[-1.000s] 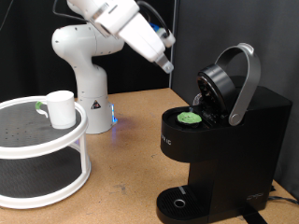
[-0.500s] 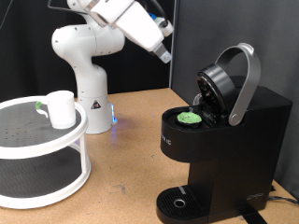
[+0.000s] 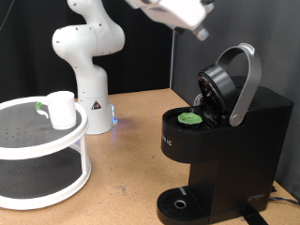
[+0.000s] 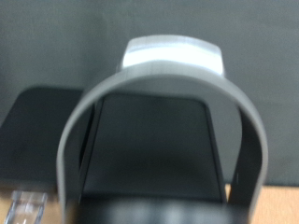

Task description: Make a cup of coffee with the keurig machine

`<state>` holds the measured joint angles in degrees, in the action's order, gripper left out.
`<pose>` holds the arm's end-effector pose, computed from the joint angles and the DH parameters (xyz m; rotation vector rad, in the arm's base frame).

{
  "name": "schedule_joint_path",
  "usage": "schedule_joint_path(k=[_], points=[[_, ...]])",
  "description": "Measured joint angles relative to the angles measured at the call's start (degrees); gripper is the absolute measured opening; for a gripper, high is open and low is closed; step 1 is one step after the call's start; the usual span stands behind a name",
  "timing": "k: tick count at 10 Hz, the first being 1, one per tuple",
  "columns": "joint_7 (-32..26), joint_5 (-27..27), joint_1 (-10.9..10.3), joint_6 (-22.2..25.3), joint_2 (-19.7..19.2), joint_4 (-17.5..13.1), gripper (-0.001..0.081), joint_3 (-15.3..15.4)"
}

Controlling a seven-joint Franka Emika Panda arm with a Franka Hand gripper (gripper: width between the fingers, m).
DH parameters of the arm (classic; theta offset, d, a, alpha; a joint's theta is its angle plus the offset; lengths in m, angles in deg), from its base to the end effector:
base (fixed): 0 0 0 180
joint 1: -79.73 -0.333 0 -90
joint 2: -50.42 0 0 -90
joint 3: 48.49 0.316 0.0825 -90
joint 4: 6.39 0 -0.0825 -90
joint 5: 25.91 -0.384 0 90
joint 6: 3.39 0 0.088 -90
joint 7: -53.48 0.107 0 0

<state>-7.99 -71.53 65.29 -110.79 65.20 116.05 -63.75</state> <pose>0.4865 0.0378 0.5350 -2.1844 -0.9345 -0.5100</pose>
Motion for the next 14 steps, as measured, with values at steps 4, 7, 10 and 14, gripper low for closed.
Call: schedule_joint_path(k=[4,7,10,14], points=[[4.40,-0.65,-1.81,-0.80,-0.93,-3.29,0.0801,3.70],[4.38,-3.10,-1.89,-0.79,-1.04,-3.22,0.0801,3.91],[7.35,-5.16,-2.76,-3.60,-1.90,-4.24,0.0801,6.17],[10.12,-5.22,-4.22,-6.33,-4.11,-7.09,0.0801,10.23]])
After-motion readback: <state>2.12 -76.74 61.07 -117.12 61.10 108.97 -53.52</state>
